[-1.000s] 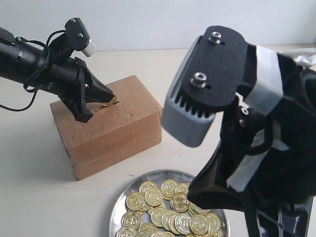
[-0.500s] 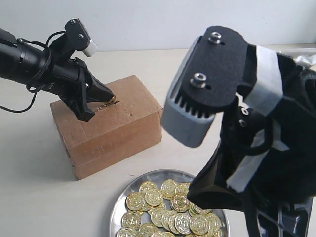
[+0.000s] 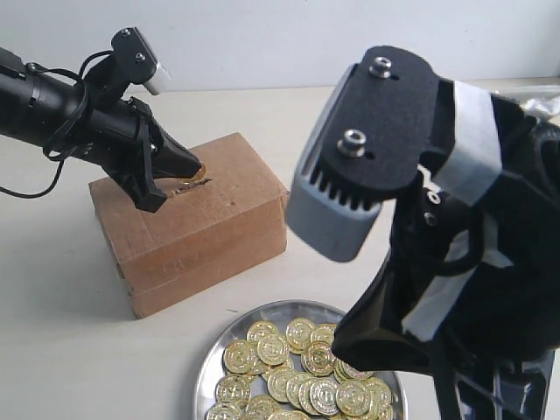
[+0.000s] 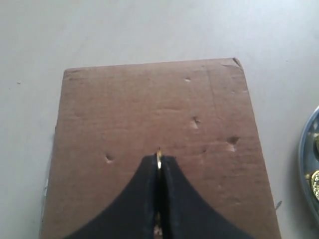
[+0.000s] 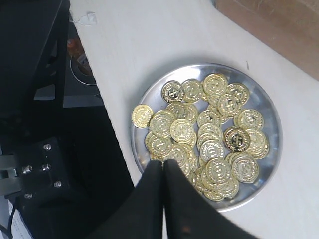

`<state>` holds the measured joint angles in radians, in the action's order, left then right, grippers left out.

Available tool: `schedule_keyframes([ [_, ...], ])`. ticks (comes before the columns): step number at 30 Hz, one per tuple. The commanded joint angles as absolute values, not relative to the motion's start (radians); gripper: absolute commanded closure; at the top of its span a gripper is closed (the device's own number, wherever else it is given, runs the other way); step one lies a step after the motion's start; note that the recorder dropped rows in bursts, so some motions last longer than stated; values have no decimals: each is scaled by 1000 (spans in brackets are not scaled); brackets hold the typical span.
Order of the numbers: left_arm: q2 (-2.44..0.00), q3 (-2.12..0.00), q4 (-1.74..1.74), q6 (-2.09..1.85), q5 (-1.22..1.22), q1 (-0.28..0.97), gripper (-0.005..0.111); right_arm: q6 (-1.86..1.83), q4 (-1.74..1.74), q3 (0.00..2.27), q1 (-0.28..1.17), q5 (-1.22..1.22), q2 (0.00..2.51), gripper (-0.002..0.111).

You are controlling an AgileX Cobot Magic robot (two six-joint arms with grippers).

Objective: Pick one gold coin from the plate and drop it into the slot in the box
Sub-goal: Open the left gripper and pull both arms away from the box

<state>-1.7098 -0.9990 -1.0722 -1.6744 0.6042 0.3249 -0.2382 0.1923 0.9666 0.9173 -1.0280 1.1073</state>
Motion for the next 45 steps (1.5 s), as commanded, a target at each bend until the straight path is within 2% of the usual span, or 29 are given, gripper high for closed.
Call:
schedule_keyframes([
  [1, -1720, -1004, -1080, -1667, 614, 330, 107, -243, 198, 961, 919, -1026, 1101, 108],
  [13, -1757, -1004, -1074, -1665, 620, 330, 106, -243, 202, 961, 919, -1026, 1101, 108],
  [14, -1757, -1004, -1073, -1668, 620, 330, 102, -243, 202, 961, 919, -1026, 1101, 108],
  [18, -1757, -1004, -1073, -1668, 620, 330, 69, -243, 202, 961, 919, -1026, 1101, 108],
  [19, -1757, -1004, -1073, -1668, 620, 330, 64, -243, 202, 961, 919, -1026, 1101, 108],
  [20, -1757, -1004, -1073, -1668, 620, 330, 63, -243, 202, 961, 919, -1026, 1101, 108],
  [24, -1698, -1004, -1071, -1656, 620, 328, 64, -243, 199, 961, 919, -1019, 1101, 108],
  [26, -1648, -1004, -1054, -1638, 620, 328, 70, -246, 186, 961, 919, -990, 1101, 108],
  [27, -1619, -1004, -1043, -1635, 623, 328, 76, -255, 172, 961, 919, -966, 1101, 108],
  [28, -1564, -1004, -1014, -1595, 630, 328, 91, -265, 132, 961, 919, -909, 1101, 108],
  [30, -1502, -1004, -978, -1558, 652, 328, 106, -265, 81, 961, 919, -819, 1101, 108],
  [35, -1341, -1004, -905, -1439, 714, 328, 107, -259, -70, 961, 919, -568, 1107, 108],
  [40, -1209, -1004, -902, -1399, 722, 328, 107, -259, -79, 961, 919, -520, 1109, 108],
  [45, -1180, -1004, -902, -1399, 722, 328, 107, -259, -79, 961, 919, -520, 1109, 108],
])
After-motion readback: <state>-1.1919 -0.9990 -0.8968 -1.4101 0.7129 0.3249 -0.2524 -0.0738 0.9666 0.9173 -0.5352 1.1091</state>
